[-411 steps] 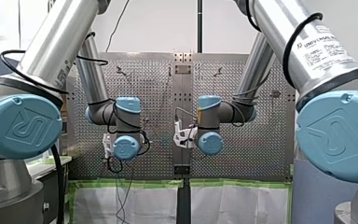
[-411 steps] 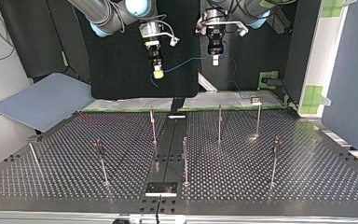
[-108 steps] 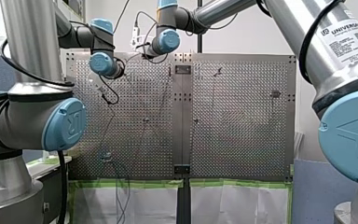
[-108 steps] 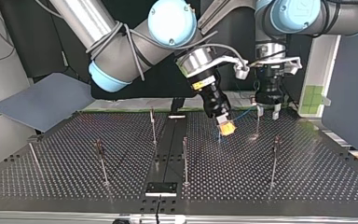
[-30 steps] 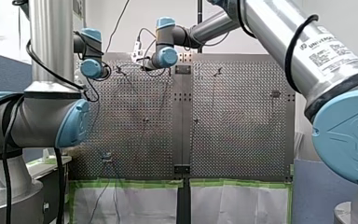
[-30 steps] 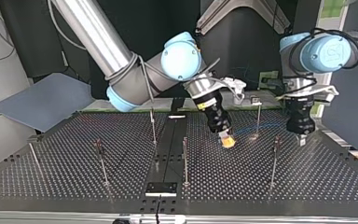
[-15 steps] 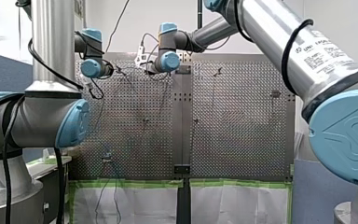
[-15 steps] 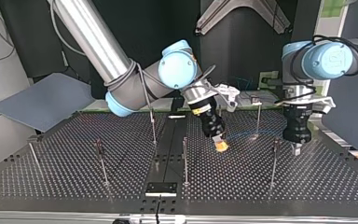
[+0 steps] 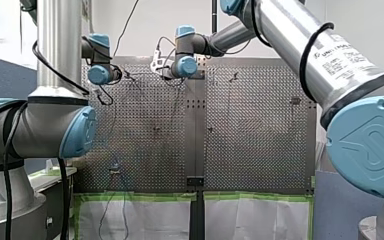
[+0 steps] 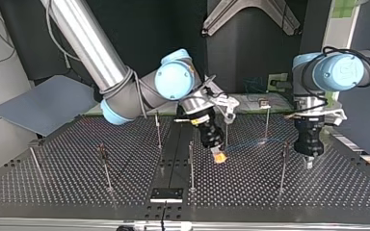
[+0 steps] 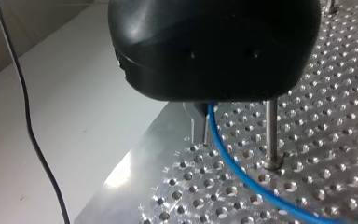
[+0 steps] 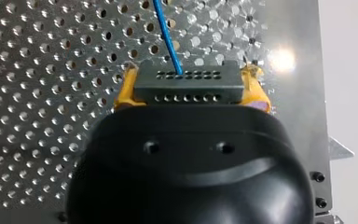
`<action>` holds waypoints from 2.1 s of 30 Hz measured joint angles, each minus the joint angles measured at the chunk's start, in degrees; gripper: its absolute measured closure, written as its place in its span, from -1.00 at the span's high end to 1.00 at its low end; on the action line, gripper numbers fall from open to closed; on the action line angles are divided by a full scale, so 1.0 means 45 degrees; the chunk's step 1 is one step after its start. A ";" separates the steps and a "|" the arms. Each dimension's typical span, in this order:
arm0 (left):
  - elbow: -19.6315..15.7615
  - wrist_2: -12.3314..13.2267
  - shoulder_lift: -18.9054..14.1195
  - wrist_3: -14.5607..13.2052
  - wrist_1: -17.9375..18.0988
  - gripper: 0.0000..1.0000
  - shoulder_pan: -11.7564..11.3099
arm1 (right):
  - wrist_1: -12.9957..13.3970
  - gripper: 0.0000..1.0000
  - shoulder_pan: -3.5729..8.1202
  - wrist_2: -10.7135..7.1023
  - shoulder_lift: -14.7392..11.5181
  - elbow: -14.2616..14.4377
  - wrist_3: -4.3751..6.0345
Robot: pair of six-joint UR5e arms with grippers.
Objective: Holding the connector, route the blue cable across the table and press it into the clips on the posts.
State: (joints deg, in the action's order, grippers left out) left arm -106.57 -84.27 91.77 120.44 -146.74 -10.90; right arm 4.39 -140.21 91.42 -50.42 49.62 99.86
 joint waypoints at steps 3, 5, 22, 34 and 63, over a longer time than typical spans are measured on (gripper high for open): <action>0.0097 0.0003 0.0209 0.0054 0.0126 -0.98 -0.0072 | 0.0007 -1.00 0.0087 -0.0030 0.0011 -0.0056 0.0000; 0.0161 -0.0005 0.0283 0.0136 0.0230 -0.98 -0.0168 | 0.0014 -1.00 0.0149 -0.0055 0.0016 -0.0079 0.0000; 0.0307 0.0945 0.0524 0.0560 0.0602 -0.56 -0.0822 | 0.0023 -1.00 0.0467 -0.0290 0.0057 -0.0098 -0.0039; 0.0307 -0.0099 0.0384 -0.0171 -0.0386 1.00 -0.0700 | 0.0022 -1.00 0.0474 -0.0370 0.0060 -0.0104 -0.0140; -0.1270 -0.1809 -0.2550 -0.2790 -0.3507 1.00 0.0959 | -0.0138 -1.00 0.0261 -0.0136 0.0059 -0.0387 -0.0128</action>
State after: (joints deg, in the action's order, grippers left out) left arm -112.28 -92.41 80.29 107.88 -162.53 -6.59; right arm 3.77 -139.04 90.81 -50.15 47.88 99.28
